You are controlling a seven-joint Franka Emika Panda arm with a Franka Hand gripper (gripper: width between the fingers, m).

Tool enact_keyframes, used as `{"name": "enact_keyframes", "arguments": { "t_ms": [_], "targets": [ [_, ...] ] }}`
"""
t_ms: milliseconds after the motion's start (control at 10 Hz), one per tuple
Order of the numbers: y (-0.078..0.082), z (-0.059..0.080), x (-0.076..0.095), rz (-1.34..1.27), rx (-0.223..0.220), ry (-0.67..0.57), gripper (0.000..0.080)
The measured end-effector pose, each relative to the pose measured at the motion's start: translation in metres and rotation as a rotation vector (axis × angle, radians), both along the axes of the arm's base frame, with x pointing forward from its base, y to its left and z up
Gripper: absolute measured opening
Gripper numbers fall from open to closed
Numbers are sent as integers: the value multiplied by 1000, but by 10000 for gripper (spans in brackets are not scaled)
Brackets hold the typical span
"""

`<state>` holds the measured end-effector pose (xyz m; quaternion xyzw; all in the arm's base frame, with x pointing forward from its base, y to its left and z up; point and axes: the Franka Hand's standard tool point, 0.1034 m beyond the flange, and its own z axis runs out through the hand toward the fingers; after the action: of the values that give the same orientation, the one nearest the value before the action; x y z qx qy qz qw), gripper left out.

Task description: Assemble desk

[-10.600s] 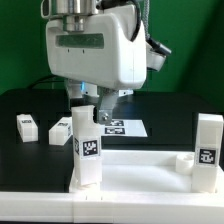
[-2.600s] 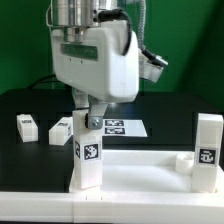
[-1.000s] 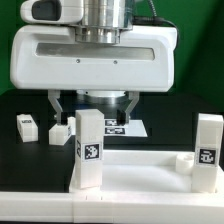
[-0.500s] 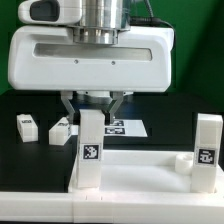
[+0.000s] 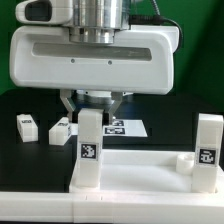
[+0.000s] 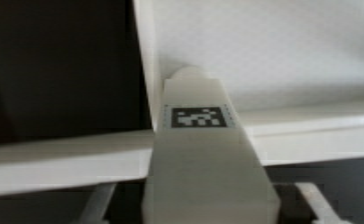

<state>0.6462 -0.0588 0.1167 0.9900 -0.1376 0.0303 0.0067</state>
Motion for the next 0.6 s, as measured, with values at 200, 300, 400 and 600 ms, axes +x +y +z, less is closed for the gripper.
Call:
{"name": "enact_keyframes", "arguments": {
  "t_ms": [200, 300, 400, 600],
  "targets": [
    [2, -2, 0, -279, 16, -3, 290],
    [3, -2, 1, -391, 20, -4, 290],
    [2, -2, 1, -527, 28, -6, 290],
    [0, -3, 4, -752, 38, -4, 290]
  ]
}}
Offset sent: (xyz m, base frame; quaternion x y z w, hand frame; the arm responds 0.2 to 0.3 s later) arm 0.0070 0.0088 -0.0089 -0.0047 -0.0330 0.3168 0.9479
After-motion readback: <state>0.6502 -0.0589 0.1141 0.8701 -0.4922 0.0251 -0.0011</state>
